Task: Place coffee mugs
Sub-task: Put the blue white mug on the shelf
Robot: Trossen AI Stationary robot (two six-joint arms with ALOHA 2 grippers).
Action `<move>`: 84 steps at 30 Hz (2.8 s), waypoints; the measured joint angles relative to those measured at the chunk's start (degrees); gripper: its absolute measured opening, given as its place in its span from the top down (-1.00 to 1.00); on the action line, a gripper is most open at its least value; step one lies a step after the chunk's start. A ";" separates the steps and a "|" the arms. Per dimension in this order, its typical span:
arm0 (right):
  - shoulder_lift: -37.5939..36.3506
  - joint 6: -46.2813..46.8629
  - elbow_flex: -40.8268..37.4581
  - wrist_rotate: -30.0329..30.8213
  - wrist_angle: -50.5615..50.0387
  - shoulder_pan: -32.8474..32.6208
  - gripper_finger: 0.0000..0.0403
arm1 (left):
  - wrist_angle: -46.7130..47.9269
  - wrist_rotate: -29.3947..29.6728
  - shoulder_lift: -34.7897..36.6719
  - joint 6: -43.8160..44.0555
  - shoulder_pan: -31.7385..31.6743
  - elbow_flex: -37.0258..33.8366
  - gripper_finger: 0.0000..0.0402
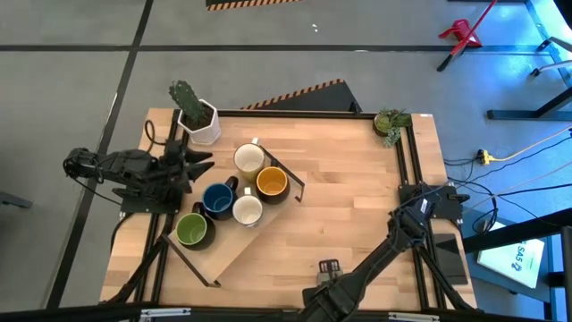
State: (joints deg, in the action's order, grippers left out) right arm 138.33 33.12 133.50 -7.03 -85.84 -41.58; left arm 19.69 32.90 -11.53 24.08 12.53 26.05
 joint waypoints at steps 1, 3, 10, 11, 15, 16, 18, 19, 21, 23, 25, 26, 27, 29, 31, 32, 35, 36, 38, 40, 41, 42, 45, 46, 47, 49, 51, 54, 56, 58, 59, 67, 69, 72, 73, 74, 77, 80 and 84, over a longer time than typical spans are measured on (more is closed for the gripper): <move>-0.03 0.11 0.01 0.08 0.31 0.00 0.94 | -0.99 0.00 0.00 -0.47 -0.02 0.22 0.18; 0.12 0.09 0.12 0.01 0.94 0.34 0.93 | -2.34 -0.15 -0.02 -0.74 -0.03 1.59 0.28; -0.08 -0.60 0.80 2.86 0.74 1.46 0.98 | -2.35 -5.96 0.02 -5.29 -0.04 9.15 0.78; -0.24 -1.28 0.75 4.03 0.76 1.82 0.98 | -2.30 -7.22 0.02 -6.19 -0.04 10.28 0.87; -1.41 -4.54 1.22 6.52 0.48 3.57 0.99 | -1.80 -11.34 -0.33 -6.72 -0.02 14.70 0.98; -2.04 -5.61 1.28 6.98 0.57 4.13 0.99 | -1.05 -12.45 -0.48 -6.68 -0.04 15.81 0.99; -3.61 -7.17 1.34 8.63 1.52 5.20 0.99 | 0.17 -15.01 -1.08 -6.20 -0.04 17.86 0.99; -4.32 -8.03 1.43 9.69 1.85 5.73 0.99 | 0.82 -15.80 -1.54 -5.47 -0.02 18.87 0.99; -5.89 -9.61 1.41 11.13 2.10 6.84 0.99 | 2.26 -17.02 -2.73 -3.85 -0.02 20.84 1.00; -7.58 -11.18 1.39 11.42 2.16 7.91 0.99 | 4.34 -18.17 -3.84 -2.50 -0.02 22.67 1.00; -8.83 -14.88 1.43 11.09 3.43 8.91 1.00 | 6.07 -19.10 -5.01 -0.84 -0.02 24.39 1.00; -9.25 -17.31 1.43 10.75 4.92 9.32 1.00 | 7.24 -19.50 -5.59 0.25 -0.02 25.13 1.00; -9.41 -19.73 1.43 10.09 6.66 9.79 1.00 | 8.31 -19.97 -6.15 1.37 -0.02 25.68 1.00; -9.61 -23.83 1.40 7.22 10.48 10.87 1.00 | 10.04 -21.11 -7.49 3.17 -0.02 26.89 1.00; -9.68 -27.09 1.39 4.27 13.73 11.78 1.00 | 12.11 -22.03 -8.60 4.31 -0.02 28.02 1.00; -9.74 -28.27 1.39 3.80 15.86 12.14 1.00 | 12.57 -22.22 -9.11 4.36 -0.02 28.58 1.00; -10.60 -31.48 1.37 3.59 22.23 12.86 1.00 | 13.47 -22.30 -9.62 4.37 -0.02 29.22 1.00; -11.26 -32.17 1.37 3.98 23.37 13.10 1.00 | 13.36 -22.12 -9.60 4.37 -0.02 29.31 1.00; -12.63 -34.12 1.42 5.56 25.68 13.18 1.00 | 13.35 -21.70 -9.60 4.41 -0.04 29.33 1.00; -13.65 -38.30 1.50 7.30 27.46 13.18 1.00 | 13.35 -21.70 -9.60 4.90 -0.02 29.33 1.00; -13.95 -40.54 1.50 7.66 27.99 13.20 1.00 | 13.33 -21.72 -9.60 5.49 -0.02 29.33 1.00; -14.15 -42.60 1.50 8.03 28.76 13.20 1.00 | 13.35 -21.71 -9.60 5.77 -0.02 29.33 1.00; -14.45 -47.75 1.43 8.19 32.27 13.66 1.00 | 13.35 -21.66 -9.60 5.83 -0.02 29.33 1.00; -14.53 -49.33 1.43 7.87 32.75 13.89 1.00 | 13.35 -21.59 -9.60 5.83 -0.04 29.33 1.00; -14.54 -51.03 1.43 7.79 33.06 14.03 1.00 | 13.35 -21.40 -9.60 5.83 -0.02 29.33 1.00; -14.54 -54.25 1.43 7.57 34.03 14.59 1.00 | 13.35 -20.58 -9.60 5.87 -0.02 29.33 1.00; -14.52 -56.24 1.43 7.70 35.22 15.33 1.00 | 13.35 -20.36 -9.59 5.90 -0.04 29.33 1.00; -14.46 -58.92 1.45 8.50 37.52 16.21 1.00 | 13.35 -20.22 -9.58 5.91 -0.03 29.33 1.00; -14.42 -60.41 1.45 9.18 38.06 16.43 1.00 | 13.38 -20.05 -9.59 5.93 -0.04 29.33 1.00; -14.33 -62.44 1.45 9.96 38.65 16.59 1.00 | 13.71 -19.97 -9.57 6.02 -0.02 29.33 1.00; -14.33 -63.25 1.45 9.85 38.55 16.55 1.00 | 14.25 -19.78 -9.57 6.28 -0.02 29.33 1.00; -13.85 -69.41 1.58 9.51 37.90 16.48 1.00 | 19.96 -18.69 -10.16 8.84 -0.03 29.32 1.00; -13.36 -69.48 1.51 9.75 37.29 16.49 1.00 | 18.94 -20.86 -11.40 8.58 -0.04 29.31 1.00; -12.42 -69.52 1.49 9.96 37.20 16.50 1.00 | 16.15 -25.79 -14.65 8.56 -0.02 29.82 1.00; -12.38 -69.52 1.48 10.02 36.89 16.50 1.00 | 16.47 -27.31 -16.28 8.59 -0.02 30.41 1.00; -12.38 -69.52 1.48 10.06 36.50 16.50 1.00 | 16.63 -28.87 -18.16 8.59 -0.03 31.25 1.00; -12.42 -69.66 1.50 11.14 36.14 16.50 1.00 | 17.98 -32.78 -23.49 8.42 -0.02 34.74 1.00; -12.42 -69.85 1.50 11.38 35.16 16.50 1.00 | 19.72 -34.23 -27.53 7.95 0.00 39.21 1.00; -12.46 -68.77 1.50 14.22 34.77 16.48 1.00 | 24.79 -32.86 -31.23 5.45 0.04 45.40 1.00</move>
State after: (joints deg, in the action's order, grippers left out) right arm 125.87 -35.65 135.00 7.18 -51.07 -25.10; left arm 44.48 0.04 -42.76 29.53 12.57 71.44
